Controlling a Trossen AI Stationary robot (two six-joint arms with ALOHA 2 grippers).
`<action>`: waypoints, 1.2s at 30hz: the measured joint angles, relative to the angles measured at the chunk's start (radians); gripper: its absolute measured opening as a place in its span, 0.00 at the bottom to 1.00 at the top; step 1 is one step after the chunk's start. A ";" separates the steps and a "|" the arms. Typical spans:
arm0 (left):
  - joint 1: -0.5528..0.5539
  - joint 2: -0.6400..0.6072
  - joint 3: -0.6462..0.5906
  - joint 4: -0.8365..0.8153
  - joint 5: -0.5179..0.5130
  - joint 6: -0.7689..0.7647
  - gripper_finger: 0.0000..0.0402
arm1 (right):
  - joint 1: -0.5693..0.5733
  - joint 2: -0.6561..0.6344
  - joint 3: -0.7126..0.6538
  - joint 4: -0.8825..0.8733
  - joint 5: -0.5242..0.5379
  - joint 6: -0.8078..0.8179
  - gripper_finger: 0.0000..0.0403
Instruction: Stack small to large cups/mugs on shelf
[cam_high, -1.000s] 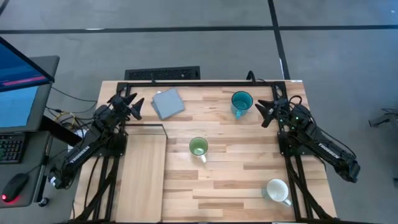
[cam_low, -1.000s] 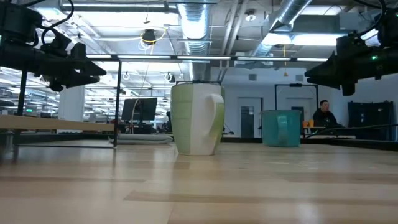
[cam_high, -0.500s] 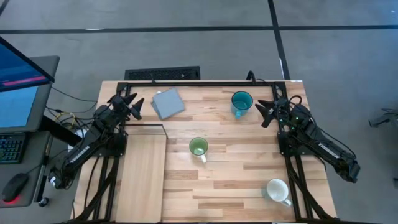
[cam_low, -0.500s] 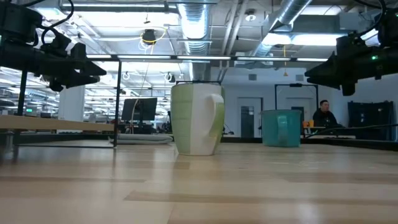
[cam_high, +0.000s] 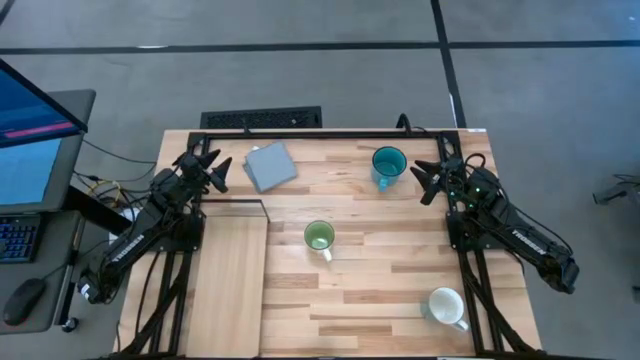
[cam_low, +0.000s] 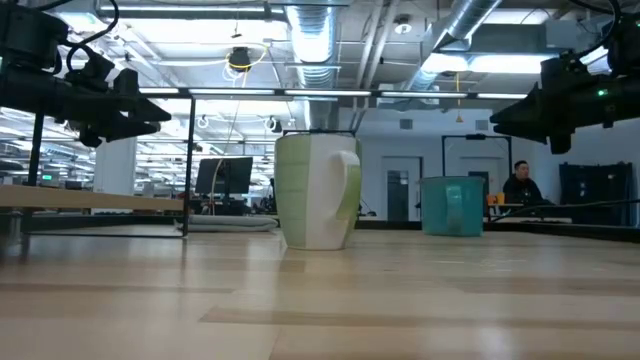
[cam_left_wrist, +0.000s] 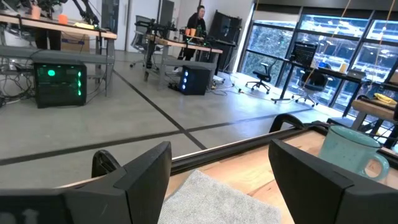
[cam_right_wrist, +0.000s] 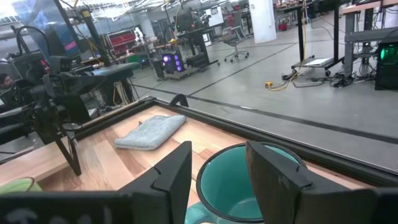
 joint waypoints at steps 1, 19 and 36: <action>0.000 0.000 0.000 0.000 0.000 0.000 0.65 | 0.000 0.000 0.000 0.000 0.000 0.000 0.43; 0.000 0.000 0.000 0.000 0.000 0.000 0.65 | 0.000 0.000 0.000 0.000 0.000 0.000 0.43; 0.000 0.000 0.000 0.005 -0.001 -0.077 0.65 | 0.000 0.000 0.000 0.000 0.000 0.000 0.43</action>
